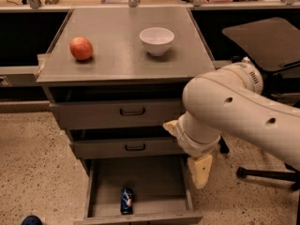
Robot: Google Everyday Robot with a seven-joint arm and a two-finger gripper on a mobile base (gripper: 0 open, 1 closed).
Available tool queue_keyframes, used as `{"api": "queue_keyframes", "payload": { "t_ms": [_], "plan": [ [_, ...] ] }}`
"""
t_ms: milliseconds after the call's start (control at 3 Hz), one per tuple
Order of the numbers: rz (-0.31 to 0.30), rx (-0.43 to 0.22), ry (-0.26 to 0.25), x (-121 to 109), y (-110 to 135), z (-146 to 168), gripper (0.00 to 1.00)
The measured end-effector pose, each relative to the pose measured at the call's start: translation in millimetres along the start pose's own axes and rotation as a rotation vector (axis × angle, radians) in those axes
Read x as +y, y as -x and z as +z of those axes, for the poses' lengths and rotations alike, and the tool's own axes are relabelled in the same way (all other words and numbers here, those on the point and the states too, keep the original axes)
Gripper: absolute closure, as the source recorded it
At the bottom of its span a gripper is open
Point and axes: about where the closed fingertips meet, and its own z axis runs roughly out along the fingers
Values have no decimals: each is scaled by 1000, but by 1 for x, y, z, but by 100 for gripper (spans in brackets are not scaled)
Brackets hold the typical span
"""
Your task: Pick pepsi can from bottom drawer and place on counter
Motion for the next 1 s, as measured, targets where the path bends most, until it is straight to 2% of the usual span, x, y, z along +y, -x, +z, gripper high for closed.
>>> {"api": "queue_keyframes", "payload": {
  "t_ms": [333, 667, 1000],
  "plan": [
    [-16, 49, -1, -2, 0, 5, 0],
    [-235, 112, 54, -26, 5, 80, 0],
    [-377, 173, 33, -41, -7, 133, 0]
  ]
}}
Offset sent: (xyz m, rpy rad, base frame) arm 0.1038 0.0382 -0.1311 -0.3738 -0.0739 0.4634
